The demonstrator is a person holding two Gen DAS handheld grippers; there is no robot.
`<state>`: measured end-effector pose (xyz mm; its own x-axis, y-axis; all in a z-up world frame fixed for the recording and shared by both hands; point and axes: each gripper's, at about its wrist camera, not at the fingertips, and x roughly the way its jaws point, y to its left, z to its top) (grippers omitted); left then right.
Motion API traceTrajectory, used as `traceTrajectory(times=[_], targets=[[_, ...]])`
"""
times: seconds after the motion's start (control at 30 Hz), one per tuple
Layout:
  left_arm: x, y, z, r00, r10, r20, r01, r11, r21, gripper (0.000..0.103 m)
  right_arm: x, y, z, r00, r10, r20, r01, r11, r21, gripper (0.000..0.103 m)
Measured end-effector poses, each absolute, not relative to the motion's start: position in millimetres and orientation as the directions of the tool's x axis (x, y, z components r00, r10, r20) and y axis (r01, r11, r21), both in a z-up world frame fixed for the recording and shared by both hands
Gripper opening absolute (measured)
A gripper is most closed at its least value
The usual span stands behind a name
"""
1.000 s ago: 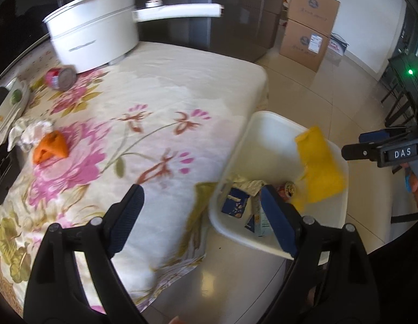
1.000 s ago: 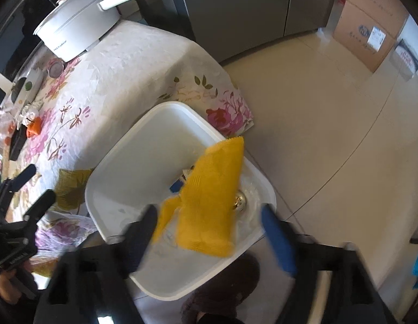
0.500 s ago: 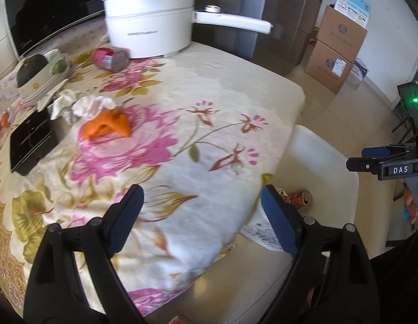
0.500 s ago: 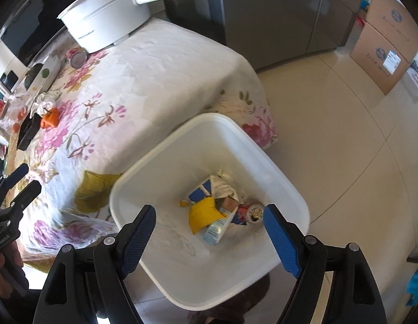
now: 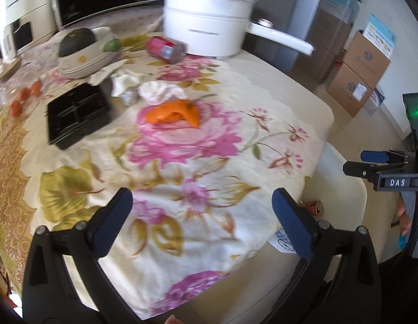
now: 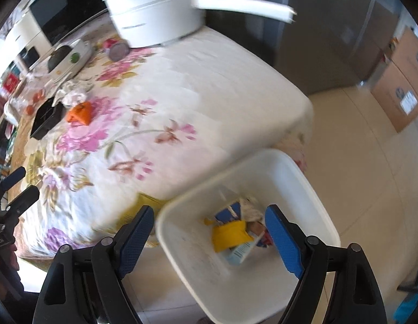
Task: Collect trash
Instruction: 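Move both open tools back over the table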
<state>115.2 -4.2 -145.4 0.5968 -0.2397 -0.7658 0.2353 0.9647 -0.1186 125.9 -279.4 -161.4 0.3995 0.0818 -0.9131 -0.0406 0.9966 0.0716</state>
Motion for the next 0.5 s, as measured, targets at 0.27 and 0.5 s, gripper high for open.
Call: traceTrajectory(times=[0.27, 0.5], targets=[[122.8, 51.0, -142.2, 0.613, -0.192, -0.766, 0.132, 0.981, -0.141, 0.102, 144.3, -220.2, -155.2, 0.431, 0.080, -0.899, -0.133, 0.991, 0.025, 0.103], [127.7, 97.6, -141.1, 0.617, -0.153, -0.772, 0.032, 0.985, -0.169, 0.102, 166.9, -183.1, -153.9, 0.430, 0.135, -0.893, -0.150, 0.986, 0.077, 0.103]])
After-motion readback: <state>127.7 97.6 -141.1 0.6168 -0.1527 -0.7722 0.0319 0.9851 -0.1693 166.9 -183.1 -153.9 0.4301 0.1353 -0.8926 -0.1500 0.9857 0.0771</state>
